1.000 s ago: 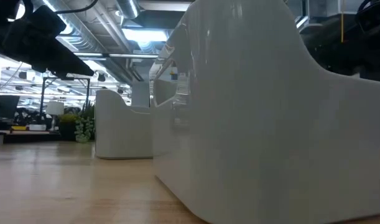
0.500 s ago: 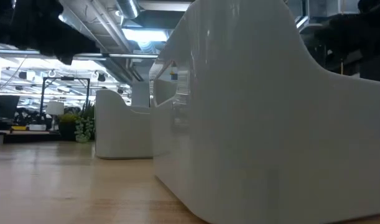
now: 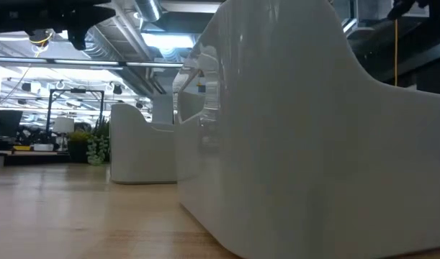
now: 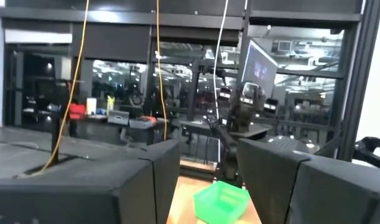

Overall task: Stack baskets by color
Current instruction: Stack the bottom right green bin on the top green bin

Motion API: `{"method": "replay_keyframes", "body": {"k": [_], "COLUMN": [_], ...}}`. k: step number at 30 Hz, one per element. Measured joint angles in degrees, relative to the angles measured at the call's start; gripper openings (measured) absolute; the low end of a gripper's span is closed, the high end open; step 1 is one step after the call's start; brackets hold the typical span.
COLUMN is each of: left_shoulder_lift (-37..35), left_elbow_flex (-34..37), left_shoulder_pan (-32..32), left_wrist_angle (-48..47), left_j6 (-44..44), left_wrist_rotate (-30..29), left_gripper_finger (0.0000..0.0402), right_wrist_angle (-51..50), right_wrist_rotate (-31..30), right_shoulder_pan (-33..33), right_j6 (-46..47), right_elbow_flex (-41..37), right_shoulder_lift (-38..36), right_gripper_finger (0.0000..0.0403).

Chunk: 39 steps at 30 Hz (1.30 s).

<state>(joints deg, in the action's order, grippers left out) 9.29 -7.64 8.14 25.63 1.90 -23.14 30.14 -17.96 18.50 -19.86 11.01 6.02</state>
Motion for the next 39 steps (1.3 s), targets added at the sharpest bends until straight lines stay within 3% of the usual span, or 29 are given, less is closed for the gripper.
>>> {"method": "replay_keyframes", "body": {"k": [3,7,11,15,22,29,39], "left_shoulder_lift": [1.1,3.0,5.3,7.4,10.0,10.3,10.3], "left_elbow_flex": [0.0,0.0,0.0,0.0,0.0,0.0,0.0], "left_shoulder_pan": [0.0,-0.5,-1.7,-2.7,-4.3,-5.0,-5.0], "left_wrist_angle": [1.1,1.0,0.9,0.9,0.9,1.0,0.4], "left_j6": [1.7,2.1,1.7,0.9,-3.2,-3.6,-2.9], "left_wrist_rotate": [-0.1,-0.1,-0.1,-0.1,-0.1,-0.1,-0.1], "left_gripper_finger": [0.0153,0.0153,0.0153,0.0153,0.0153,0.0153,0.0153], "right_wrist_angle": [-16.8,-42.3,-60.3,-71.7,-82.3,-83.2,-83.1], "right_wrist_rotate": [-7.1,-15.2,-16.4,-12.1,-1.9,6.0,5.8], "right_shoulder_pan": [0.0,0.0,0.0,0.0,-0.5,-3.0,-3.3], "right_j6": [2.1,15.3,29.4,38.4,46.9,48.4,56.1], "right_elbow_flex": [9.3,22.0,31.0,35.6,36.7,36.7,36.7], "right_shoulder_lift": [0.4,3.8,9.4,16.7,31.7,44.4,56.2], "right_gripper_finger": [0.0165,0.0165,0.0165,0.0165,0.0165,0.0165,0.0165]}}
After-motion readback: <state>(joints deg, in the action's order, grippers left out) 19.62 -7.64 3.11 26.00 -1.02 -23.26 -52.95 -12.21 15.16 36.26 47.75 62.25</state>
